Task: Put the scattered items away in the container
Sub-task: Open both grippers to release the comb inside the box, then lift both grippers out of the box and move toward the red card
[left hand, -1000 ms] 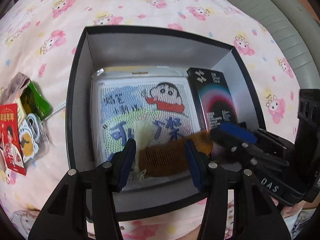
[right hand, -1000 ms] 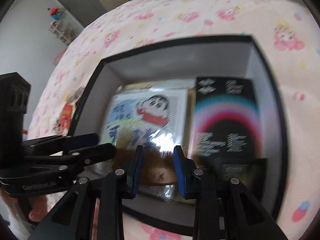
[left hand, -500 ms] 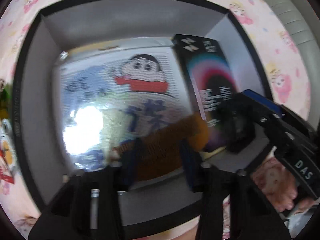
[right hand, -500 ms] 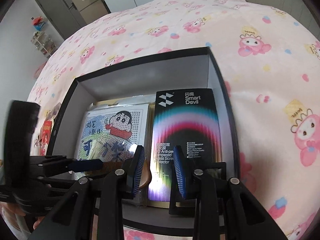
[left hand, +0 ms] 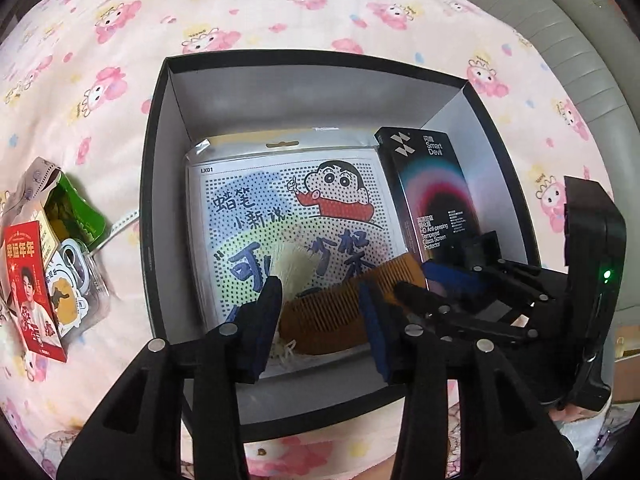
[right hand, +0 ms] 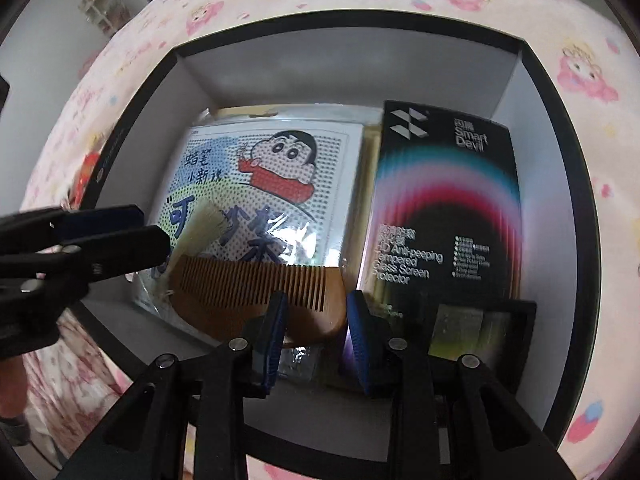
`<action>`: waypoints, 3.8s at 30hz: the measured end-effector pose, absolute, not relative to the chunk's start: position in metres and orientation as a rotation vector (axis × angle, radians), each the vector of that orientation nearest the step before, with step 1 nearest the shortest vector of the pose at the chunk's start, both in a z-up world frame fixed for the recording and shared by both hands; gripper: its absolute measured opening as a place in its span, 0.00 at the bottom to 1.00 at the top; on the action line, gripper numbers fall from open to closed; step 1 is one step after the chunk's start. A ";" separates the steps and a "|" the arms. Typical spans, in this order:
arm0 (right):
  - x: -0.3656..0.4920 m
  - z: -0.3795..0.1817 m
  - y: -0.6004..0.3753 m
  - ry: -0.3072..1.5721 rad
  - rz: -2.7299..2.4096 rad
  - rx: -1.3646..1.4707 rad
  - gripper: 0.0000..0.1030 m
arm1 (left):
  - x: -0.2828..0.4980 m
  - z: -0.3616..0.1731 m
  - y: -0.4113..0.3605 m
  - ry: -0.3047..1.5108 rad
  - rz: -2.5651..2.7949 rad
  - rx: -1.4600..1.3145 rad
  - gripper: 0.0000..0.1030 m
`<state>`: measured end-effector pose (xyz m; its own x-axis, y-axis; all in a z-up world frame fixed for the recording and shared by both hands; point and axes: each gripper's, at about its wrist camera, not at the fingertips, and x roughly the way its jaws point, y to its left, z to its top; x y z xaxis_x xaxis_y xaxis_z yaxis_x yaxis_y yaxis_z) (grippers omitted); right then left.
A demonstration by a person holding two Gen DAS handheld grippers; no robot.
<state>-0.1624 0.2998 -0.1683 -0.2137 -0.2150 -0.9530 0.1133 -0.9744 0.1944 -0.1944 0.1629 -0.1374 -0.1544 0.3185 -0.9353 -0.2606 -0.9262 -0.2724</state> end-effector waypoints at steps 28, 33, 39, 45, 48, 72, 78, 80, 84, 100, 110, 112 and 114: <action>-0.155 -0.147 0.319 -0.182 -2.492 1.724 0.29 | -0.198 -0.185 0.174 -0.168 2.028 -1.858 0.41; -0.153 -0.153 0.314 -0.153 -2.475 1.751 0.29 | -0.189 -0.181 0.182 -0.114 2.009 -1.834 0.43; -0.152 -0.154 0.307 -0.084 -2.487 1.749 0.29 | -0.189 -0.184 0.178 -0.139 1.979 -1.864 0.43; -0.154 -0.153 0.313 -0.104 -2.492 1.757 0.29 | -0.187 -0.180 0.179 -0.152 1.901 -1.847 0.44; -0.154 -0.155 0.309 -0.096 -2.455 1.762 0.29 | -0.187 -0.170 0.173 -0.126 2.008 -1.802 0.44; -0.129 -0.121 0.310 -0.112 -2.628 1.619 0.35 | -0.159 -0.105 0.137 -0.054 2.399 -1.471 0.59; -0.108 -0.104 0.298 -0.242 -2.732 1.520 0.38 | -0.137 -0.084 0.136 -0.004 2.500 -1.360 0.60; -0.097 -0.097 0.293 -0.256 -2.759 1.496 0.38 | -0.126 -0.071 0.128 0.004 2.523 -1.324 0.63; -0.080 -0.084 0.281 -0.243 -2.804 1.442 0.38 | -0.109 -0.055 0.119 0.004 2.545 -1.273 0.63; -0.048 -0.054 0.207 -0.161 -2.741 1.317 0.39 | -0.056 -0.045 0.029 -0.125 2.626 -1.262 0.64; -0.090 -0.070 0.118 -0.071 -2.601 1.306 0.39 | -0.071 -0.075 -0.091 -0.291 2.742 -1.399 0.60; -0.102 -0.078 0.100 -0.051 -2.564 1.321 0.39 | -0.078 -0.082 -0.110 -0.325 2.744 -1.422 0.60; -0.116 -0.090 0.083 -0.036 -2.511 1.346 0.39 | -0.087 -0.094 -0.131 -0.389 2.720 -1.466 0.60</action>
